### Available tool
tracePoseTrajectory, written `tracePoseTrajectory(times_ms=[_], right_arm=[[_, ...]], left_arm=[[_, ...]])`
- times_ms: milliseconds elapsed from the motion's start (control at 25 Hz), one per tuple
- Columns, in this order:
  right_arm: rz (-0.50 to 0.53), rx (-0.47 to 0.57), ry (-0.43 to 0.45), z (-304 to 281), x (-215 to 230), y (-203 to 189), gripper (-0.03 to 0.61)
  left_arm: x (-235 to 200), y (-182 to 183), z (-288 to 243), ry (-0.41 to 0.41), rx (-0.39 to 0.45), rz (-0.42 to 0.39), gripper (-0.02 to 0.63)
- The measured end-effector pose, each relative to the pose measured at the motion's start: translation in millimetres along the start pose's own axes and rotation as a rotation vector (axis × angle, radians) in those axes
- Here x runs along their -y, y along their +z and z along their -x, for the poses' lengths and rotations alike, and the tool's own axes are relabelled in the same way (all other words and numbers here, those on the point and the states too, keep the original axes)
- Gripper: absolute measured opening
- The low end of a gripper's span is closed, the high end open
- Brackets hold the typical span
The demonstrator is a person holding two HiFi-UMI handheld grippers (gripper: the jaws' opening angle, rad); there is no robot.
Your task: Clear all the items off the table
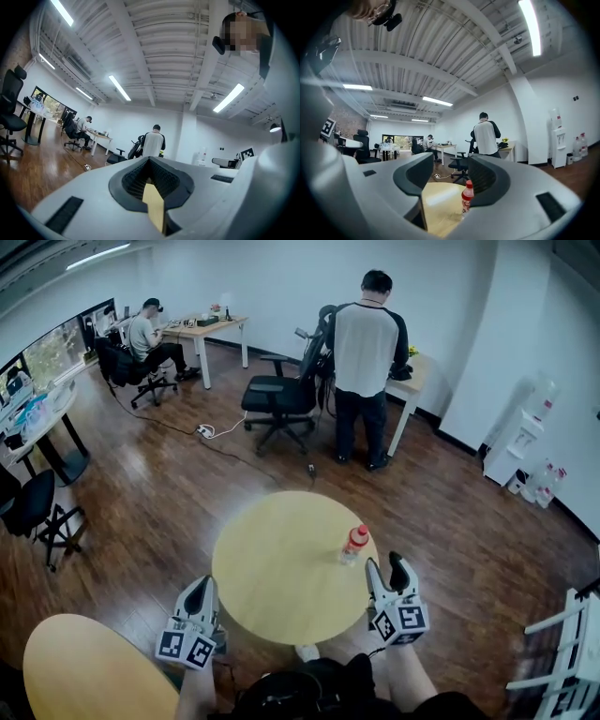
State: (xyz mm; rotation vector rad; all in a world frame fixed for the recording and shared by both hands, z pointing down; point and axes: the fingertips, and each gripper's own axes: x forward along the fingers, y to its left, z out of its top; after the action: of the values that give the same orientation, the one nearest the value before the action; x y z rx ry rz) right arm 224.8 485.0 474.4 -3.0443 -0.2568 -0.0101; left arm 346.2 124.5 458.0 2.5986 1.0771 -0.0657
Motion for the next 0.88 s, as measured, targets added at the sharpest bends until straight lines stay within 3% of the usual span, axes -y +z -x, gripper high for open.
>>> tracePoseTrajectory(times_ms=[240, 440, 720, 880], right_arm=[[0.026, 0.019, 0.011, -3, -3, 7, 0.236], [0.032, 0.02, 0.02, -7, -6, 11, 0.236], [0.037, 0.015, 0.052, -22, -7, 11, 0.236], [0.038, 0.028, 0.097, -31, -15, 9, 0.16]], left_arm=[[0, 2, 2, 0.003, 0.027, -0.024, 0.0], [-1, 9, 1, 0.003, 0.054, 0.019, 0.0], [-7, 8, 0, 0.042, 0.059, 0.011, 0.0], [-13, 8, 6, 0.074, 0.066, 0.007, 0.0]])
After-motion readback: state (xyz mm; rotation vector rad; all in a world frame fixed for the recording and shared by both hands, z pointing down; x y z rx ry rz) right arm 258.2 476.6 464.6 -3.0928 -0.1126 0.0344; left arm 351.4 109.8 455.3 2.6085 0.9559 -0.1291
